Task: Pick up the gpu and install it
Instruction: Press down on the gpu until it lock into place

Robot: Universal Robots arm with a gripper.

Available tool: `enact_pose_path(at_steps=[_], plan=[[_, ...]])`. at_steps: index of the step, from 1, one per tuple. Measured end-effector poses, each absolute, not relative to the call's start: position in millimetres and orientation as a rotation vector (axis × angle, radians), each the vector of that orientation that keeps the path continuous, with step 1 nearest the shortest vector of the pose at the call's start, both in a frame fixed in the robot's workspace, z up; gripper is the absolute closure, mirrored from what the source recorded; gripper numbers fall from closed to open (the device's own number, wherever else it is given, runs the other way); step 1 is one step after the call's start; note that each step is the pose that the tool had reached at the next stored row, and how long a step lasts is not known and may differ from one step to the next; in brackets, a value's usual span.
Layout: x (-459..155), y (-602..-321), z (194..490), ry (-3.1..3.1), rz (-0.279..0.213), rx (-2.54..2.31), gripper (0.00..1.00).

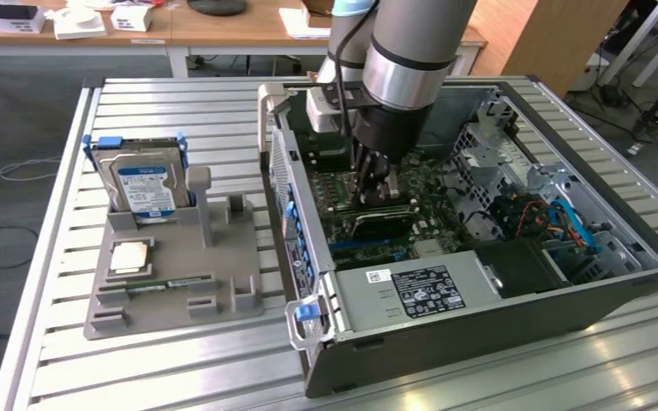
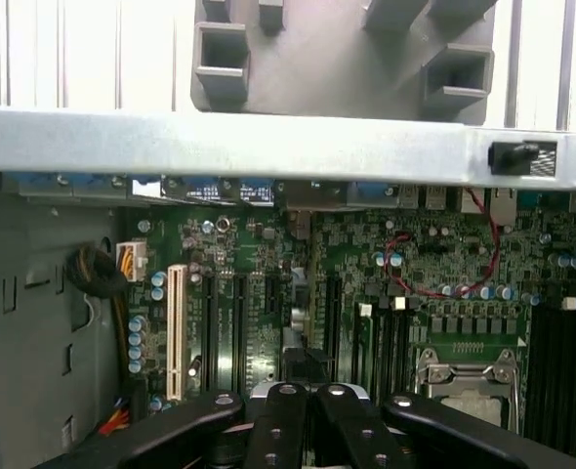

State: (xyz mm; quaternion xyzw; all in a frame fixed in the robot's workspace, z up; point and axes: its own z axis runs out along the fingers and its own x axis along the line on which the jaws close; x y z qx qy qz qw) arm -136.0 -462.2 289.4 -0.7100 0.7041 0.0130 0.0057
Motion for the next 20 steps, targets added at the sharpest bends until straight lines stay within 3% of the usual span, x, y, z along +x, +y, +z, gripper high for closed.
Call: enact_pose_path(at_steps=[20], plan=[[-143.2, -458.7, 281.5, 2.202, 0.045, -2.220, 0.89]])
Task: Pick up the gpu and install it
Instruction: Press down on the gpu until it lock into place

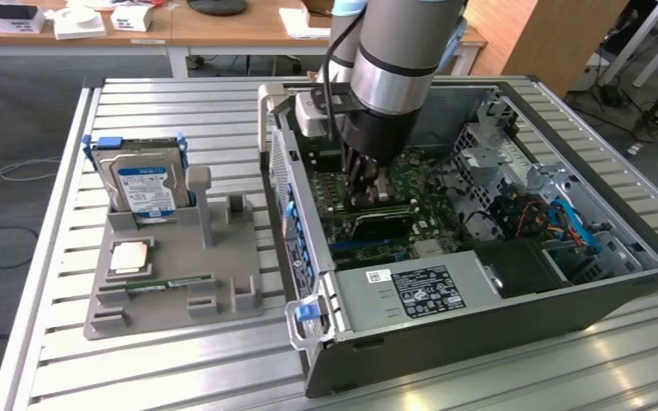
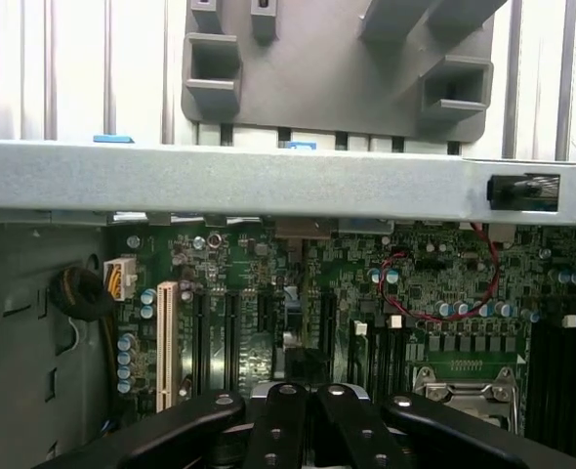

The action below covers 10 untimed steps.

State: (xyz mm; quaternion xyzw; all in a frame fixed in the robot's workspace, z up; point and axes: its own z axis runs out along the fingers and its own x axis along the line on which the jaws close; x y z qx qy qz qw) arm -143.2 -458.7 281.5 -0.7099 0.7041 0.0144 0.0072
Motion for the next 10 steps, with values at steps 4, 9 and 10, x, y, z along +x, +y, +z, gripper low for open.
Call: enact_pose_path(at_steps=[4, 9, 10], plan=[[-143.1, -458.6, 280.8, 2.202, 0.045, -2.220, 0.89], [-144.6, -456.0, 278.3, 2.202, 0.044, -2.221, 0.89], [-144.7, -455.9, 278.2, 2.203, 0.044, -2.221, 0.89]])
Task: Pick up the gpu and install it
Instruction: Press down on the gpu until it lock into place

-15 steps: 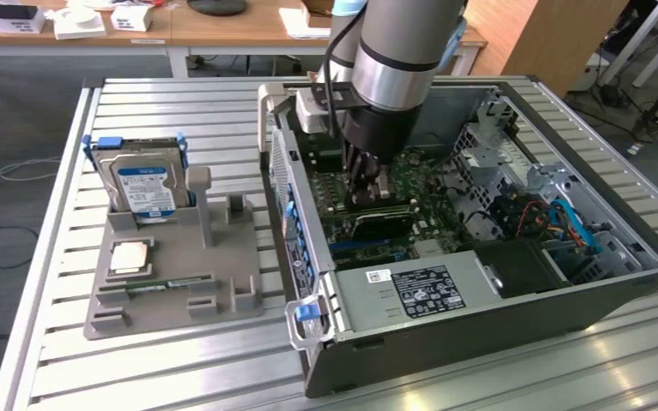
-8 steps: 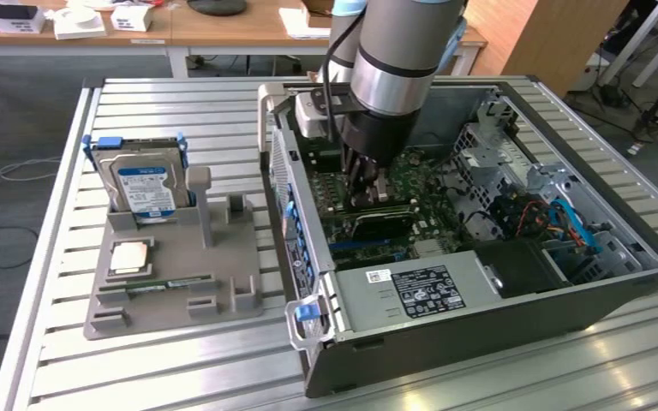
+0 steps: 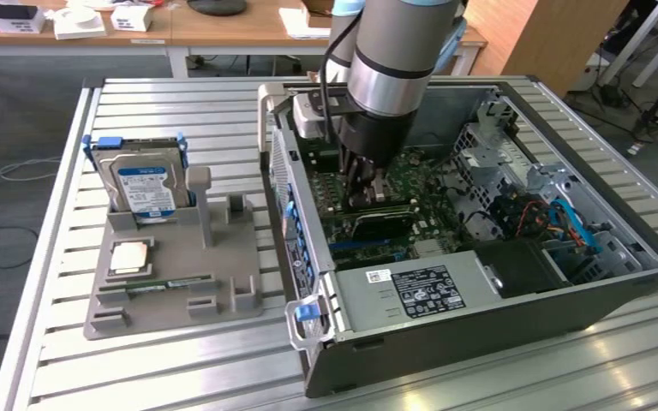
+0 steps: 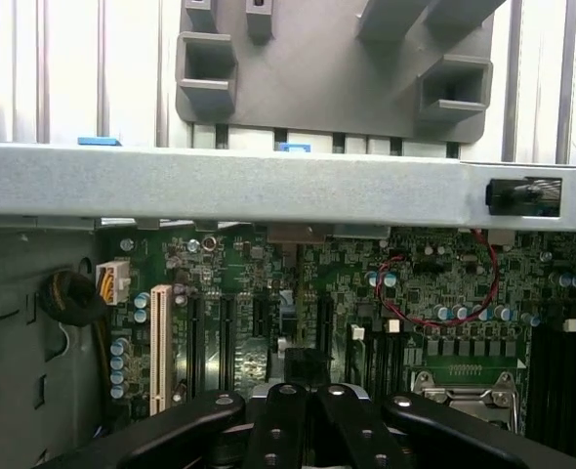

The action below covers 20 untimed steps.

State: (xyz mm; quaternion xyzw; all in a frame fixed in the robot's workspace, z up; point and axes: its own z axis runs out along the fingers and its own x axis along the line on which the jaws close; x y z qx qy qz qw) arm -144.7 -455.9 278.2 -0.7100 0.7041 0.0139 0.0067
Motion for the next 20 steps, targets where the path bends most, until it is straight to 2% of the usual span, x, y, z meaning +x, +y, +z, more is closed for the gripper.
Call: enact_pose_path(at_steps=[20], plan=[[-147.2, -455.3, 271.3, 2.203, 0.044, -2.221, 0.89]])
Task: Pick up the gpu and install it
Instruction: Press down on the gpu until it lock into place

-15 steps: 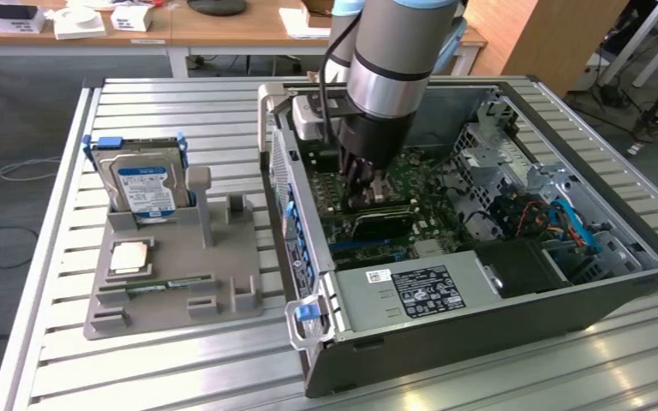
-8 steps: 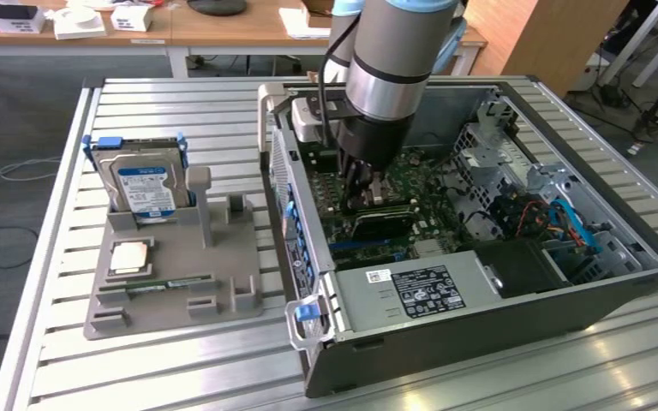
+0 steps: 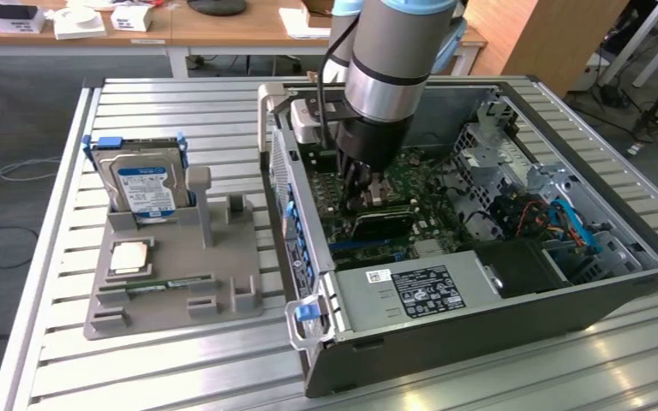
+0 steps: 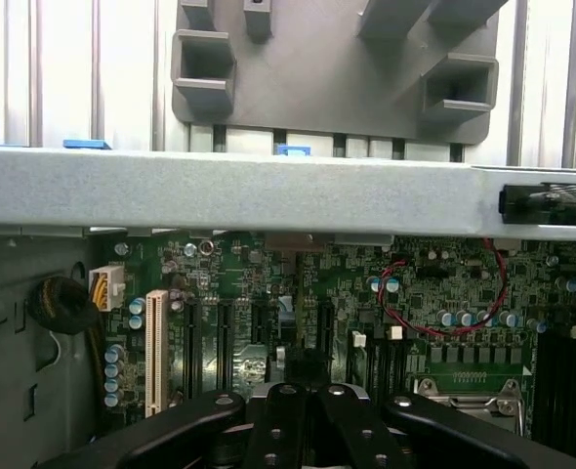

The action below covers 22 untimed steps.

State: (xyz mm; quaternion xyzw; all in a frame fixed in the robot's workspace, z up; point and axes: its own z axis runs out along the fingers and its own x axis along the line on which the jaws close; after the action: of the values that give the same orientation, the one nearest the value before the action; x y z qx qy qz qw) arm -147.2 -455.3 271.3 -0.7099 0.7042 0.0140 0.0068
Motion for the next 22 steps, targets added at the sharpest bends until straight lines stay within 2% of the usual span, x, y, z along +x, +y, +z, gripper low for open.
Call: enact_pose_path(at_steps=[22], plan=[[-149.8, -455.2, 268.5, 2.203, 0.044, -2.221, 0.89]])
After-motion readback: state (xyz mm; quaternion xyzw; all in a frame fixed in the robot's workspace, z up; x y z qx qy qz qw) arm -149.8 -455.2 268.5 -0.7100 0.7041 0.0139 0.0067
